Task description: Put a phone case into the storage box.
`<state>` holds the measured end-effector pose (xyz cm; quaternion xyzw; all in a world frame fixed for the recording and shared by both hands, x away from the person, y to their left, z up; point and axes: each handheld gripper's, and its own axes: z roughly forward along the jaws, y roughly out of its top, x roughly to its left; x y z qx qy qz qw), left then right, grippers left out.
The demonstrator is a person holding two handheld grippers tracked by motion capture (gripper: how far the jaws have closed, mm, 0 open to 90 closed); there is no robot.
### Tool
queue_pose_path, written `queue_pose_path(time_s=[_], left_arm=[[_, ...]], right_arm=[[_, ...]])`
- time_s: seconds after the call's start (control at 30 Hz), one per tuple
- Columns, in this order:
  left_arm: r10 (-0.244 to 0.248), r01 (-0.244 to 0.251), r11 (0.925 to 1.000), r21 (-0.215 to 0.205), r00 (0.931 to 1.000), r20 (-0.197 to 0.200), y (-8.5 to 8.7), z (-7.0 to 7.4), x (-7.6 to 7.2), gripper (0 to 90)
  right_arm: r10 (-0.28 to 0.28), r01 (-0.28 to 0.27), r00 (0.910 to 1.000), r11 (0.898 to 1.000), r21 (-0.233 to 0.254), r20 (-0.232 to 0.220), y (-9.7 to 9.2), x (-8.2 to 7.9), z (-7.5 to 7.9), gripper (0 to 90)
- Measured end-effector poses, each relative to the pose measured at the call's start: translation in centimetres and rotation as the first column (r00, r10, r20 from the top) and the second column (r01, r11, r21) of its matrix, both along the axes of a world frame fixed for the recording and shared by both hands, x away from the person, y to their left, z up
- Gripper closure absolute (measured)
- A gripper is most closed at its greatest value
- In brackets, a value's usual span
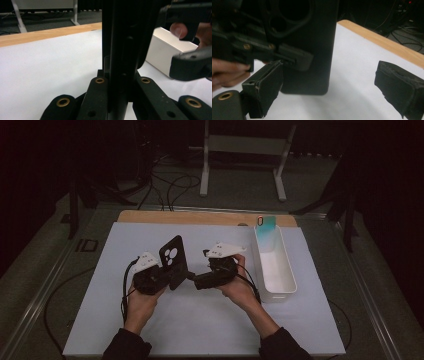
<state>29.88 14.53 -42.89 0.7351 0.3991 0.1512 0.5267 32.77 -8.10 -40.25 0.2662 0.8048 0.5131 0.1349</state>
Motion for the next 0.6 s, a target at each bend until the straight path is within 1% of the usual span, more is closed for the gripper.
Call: queue_pose_path(time_s=[0.17,0.23,0.33,0.4,0.43,0.6], left_arm=[[-0.005,0.005,1.0000,0.005,1.0000,-0.002,-0.4,-0.2,0.0,85.9],[-0.005,0.005,1.0000,0.003,1.0000,-0.004,-0.5,-0.2,0.0,85.9],[-0.010,0.010,0.9999,0.012,0.9999,-0.004,-0.7,-0.3,-0.1,85.9],[-0.011,0.011,0.9998,0.016,0.9999,-0.005,-0.8,-0.3,-0.1,85.9],[-0.012,0.012,0.9998,0.016,0.9999,-0.005,-0.8,-0.4,-0.1,85.9],[-0.017,0.017,0.9996,0.022,0.9999,-0.005,-1.1,-0.5,-0.2,85.9]], right_arm=[[-0.002,0.002,0.9998,1.000,0.025,0.018,0.7,0.0,1.0,8.4],[-0.002,0.001,0.9996,1.000,0.029,0.027,1.1,0.0,1.3,8.5],[-0.006,0.005,0.9992,0.999,0.034,0.039,1.7,-0.1,1.8,8.9],[-0.007,0.005,0.9993,0.999,0.047,0.036,2.0,-0.1,2.0,10.5],[-0.014,0.012,0.9990,0.999,0.054,0.042,2.2,-0.1,2.1,11.2],[-0.016,0.013,0.9991,0.997,0.072,0.039,2.9,-0.2,2.5,11.2]])
